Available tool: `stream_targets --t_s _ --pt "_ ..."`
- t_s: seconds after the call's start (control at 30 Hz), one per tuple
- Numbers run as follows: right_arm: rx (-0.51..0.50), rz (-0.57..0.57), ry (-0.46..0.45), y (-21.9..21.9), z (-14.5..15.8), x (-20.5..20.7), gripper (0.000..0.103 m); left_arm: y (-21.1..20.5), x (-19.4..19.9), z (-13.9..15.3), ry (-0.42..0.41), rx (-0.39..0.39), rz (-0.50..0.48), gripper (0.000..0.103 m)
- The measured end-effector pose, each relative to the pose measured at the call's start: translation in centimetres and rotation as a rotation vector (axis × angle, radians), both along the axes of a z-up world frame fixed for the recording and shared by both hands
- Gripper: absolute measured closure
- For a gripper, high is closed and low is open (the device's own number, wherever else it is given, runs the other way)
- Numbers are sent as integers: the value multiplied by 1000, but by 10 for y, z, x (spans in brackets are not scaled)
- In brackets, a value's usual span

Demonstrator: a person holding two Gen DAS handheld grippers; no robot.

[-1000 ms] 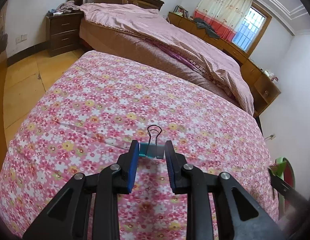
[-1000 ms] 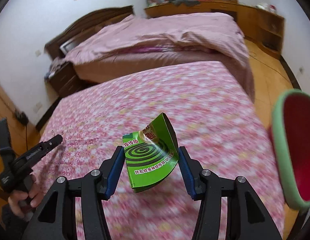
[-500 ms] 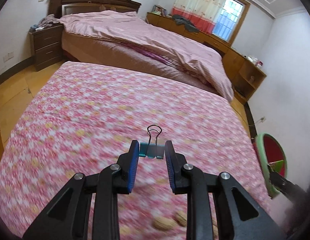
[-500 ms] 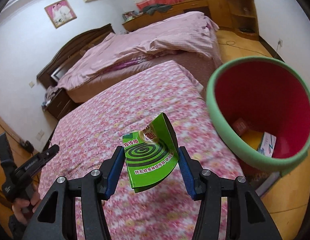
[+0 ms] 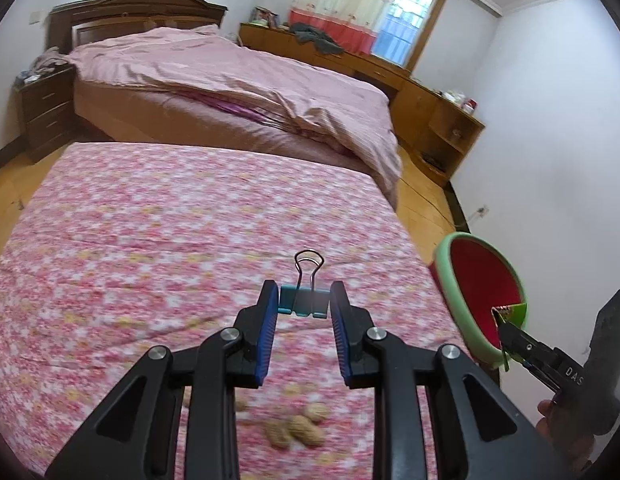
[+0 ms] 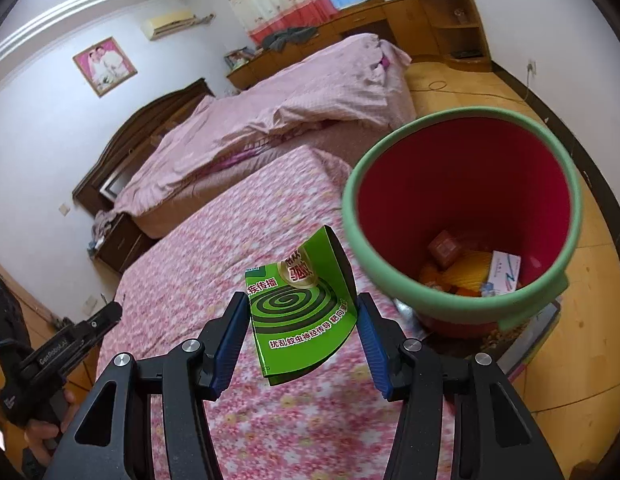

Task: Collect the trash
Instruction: 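Carry the binder clip and green box over the red bin, then open both tools to drop the clip and green box into the bin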

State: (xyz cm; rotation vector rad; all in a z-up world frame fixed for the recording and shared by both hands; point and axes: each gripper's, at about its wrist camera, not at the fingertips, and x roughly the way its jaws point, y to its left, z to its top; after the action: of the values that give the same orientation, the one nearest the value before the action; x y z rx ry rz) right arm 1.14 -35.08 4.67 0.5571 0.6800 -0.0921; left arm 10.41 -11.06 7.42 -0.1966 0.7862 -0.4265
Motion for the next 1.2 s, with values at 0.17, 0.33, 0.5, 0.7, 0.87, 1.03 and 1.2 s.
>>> stream_targets --t_s 0.17,0.33,0.5,0.7,0.87,1.03,1.2 --pt "1 -43 -12 -23 4 -10 47 -29 -3 4 -2 0 -60 77" --pt "-3 -86 -25 -47 6 -16 47 -62 -3 9 -5 0 -127 77" --pt "-2 -122 -20 -72 2 -16 47 -105 -4 14 -13 9 -199 77" --pt "5 -156 -10 -96 -7 -13 47 -158 -2 10 -15 45 -286 77" --pt "20 -178 -3 -114 -15 -13 45 -197 2 3 -14 67 -350 77" --pt "21 -202 -12 -124 -18 -18 45 -227 7 -9 11 71 -401 77" --pt "8 -221 -22 -136 -16 -24 43 -247 10 -17 25 66 -440 77"
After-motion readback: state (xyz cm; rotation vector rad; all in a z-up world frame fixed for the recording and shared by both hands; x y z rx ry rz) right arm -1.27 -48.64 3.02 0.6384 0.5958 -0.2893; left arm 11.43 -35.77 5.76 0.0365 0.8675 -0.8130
